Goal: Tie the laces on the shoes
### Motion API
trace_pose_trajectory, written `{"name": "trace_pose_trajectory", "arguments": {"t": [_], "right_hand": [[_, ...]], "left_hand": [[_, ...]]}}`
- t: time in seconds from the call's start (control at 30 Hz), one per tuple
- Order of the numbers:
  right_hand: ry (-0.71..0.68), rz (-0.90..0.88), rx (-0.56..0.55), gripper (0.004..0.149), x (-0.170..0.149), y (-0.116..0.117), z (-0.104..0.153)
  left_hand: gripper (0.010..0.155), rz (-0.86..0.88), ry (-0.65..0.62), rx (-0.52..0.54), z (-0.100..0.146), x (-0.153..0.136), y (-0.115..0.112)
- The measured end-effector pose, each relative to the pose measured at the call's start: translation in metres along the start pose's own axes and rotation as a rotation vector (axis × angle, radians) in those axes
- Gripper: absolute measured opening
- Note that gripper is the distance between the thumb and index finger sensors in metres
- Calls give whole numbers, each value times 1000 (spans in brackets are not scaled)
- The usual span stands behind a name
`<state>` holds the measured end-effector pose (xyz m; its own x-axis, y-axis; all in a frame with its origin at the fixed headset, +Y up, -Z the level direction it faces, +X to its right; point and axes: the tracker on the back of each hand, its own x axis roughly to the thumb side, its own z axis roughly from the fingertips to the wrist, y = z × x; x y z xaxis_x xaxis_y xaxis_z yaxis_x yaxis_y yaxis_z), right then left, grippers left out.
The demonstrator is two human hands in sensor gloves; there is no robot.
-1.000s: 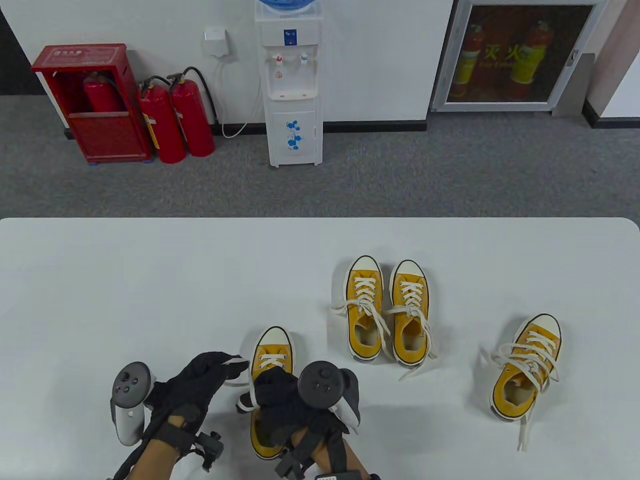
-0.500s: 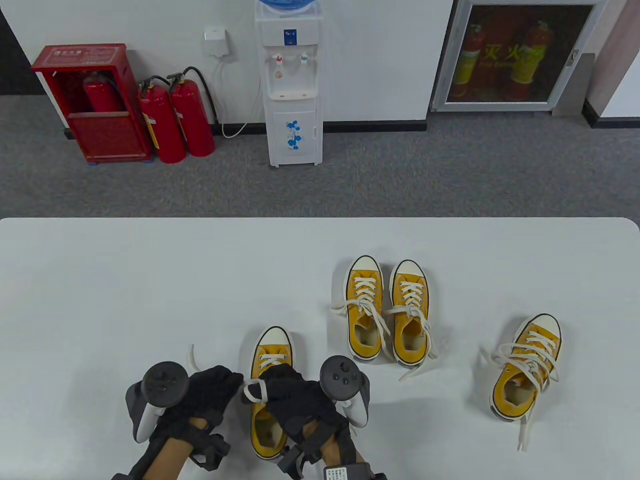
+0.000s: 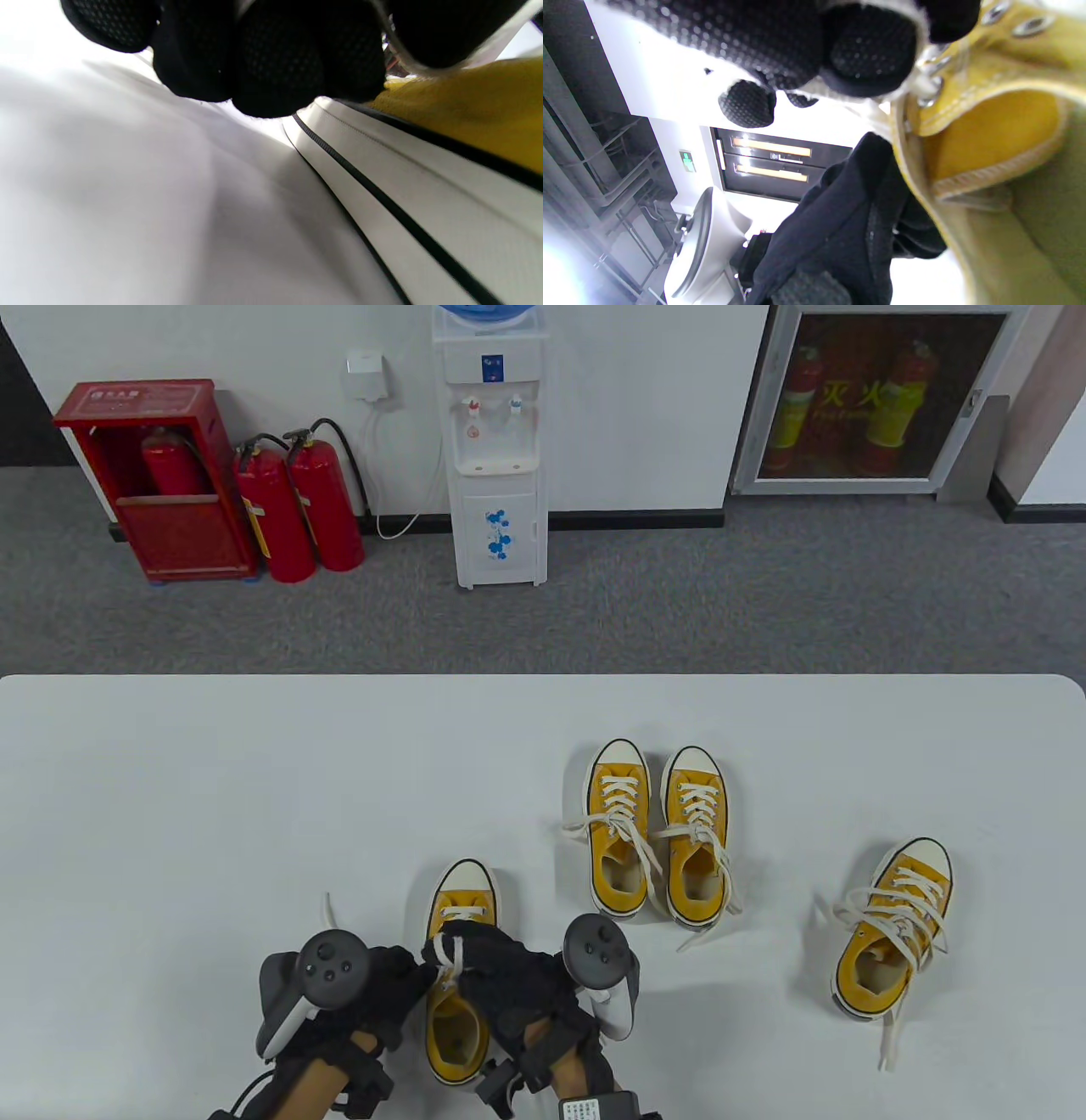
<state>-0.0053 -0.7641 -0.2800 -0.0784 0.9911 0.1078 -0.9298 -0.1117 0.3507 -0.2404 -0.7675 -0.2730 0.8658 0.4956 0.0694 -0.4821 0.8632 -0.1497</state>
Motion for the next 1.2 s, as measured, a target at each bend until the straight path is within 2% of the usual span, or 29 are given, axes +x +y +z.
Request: {"name": "trace_pose_trajectory", "arguments": {"t": [0.6, 0.93, 1.07, 1.2], "right_hand": [[17, 236, -202, 38, 10, -12, 11], [55, 157, -129, 45, 5, -24, 11], [98, 75, -55, 52, 1, -21, 10], [101, 108, -6, 57, 1, -17, 9]], "left_hand": [[52, 73, -8, 6, 3, -8, 6], [58, 112, -3, 64, 5, -13, 13], [61, 138, 2, 81, 7, -16, 15], [62, 172, 6, 99, 8, -17, 16]]}}
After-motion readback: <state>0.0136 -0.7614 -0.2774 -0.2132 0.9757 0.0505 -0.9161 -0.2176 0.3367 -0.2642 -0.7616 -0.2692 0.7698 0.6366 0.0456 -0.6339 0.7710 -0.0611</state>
